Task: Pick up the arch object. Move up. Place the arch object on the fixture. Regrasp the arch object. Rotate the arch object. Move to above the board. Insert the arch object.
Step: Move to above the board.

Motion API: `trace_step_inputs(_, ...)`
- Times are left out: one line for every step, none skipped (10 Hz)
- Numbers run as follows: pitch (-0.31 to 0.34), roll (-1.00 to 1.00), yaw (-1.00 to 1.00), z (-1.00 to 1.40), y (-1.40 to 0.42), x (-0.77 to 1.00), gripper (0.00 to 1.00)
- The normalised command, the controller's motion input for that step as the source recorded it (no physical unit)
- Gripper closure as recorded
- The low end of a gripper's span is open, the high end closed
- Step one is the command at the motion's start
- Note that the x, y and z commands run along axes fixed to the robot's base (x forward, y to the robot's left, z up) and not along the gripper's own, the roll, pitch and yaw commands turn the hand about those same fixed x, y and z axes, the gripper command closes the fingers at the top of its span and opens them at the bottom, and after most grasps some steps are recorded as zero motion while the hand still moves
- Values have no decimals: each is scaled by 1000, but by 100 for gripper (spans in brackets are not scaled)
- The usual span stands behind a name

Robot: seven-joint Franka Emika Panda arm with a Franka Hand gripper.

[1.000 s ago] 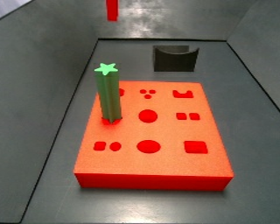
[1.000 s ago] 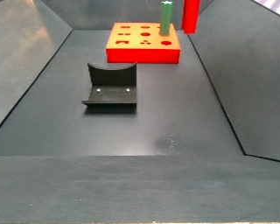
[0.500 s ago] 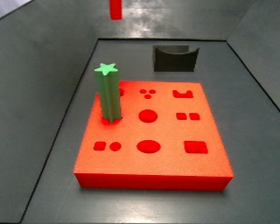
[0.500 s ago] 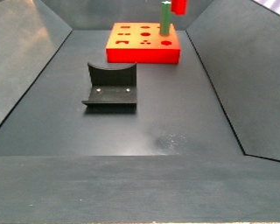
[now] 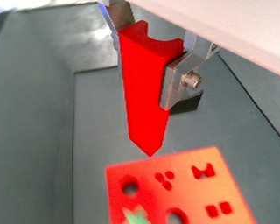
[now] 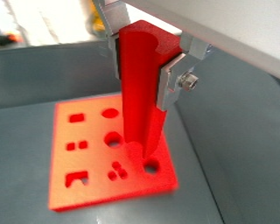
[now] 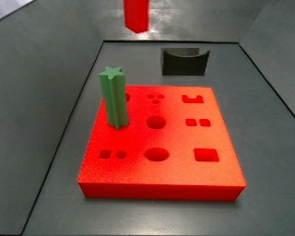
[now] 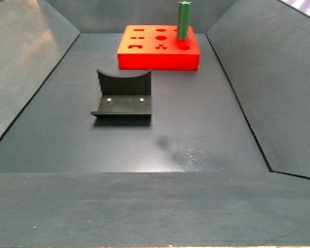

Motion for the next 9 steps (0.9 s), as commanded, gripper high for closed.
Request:
trace_step_inputs(53, 16, 1000, 122, -683, 295, 100)
trace_step_inputs(68, 30, 1000, 62, -292, 167, 100)
trace_step_inputs(77, 38, 1000, 36, -128, 109, 100)
trace_step_inputs(79, 41, 1000, 29, -76, 79, 100)
trace_step_inputs(90, 49, 1000, 20, -65, 66, 100)
trace_step_inputs(101, 55, 1000, 17, -51, 68, 100)
trace_step_inputs(116, 63, 1000, 15, -43, 69, 100)
trace_step_inputs(134, 73, 1000, 15, -39, 69, 100)
trace_step_inputs(167, 92, 1000, 16, -37, 71, 100)
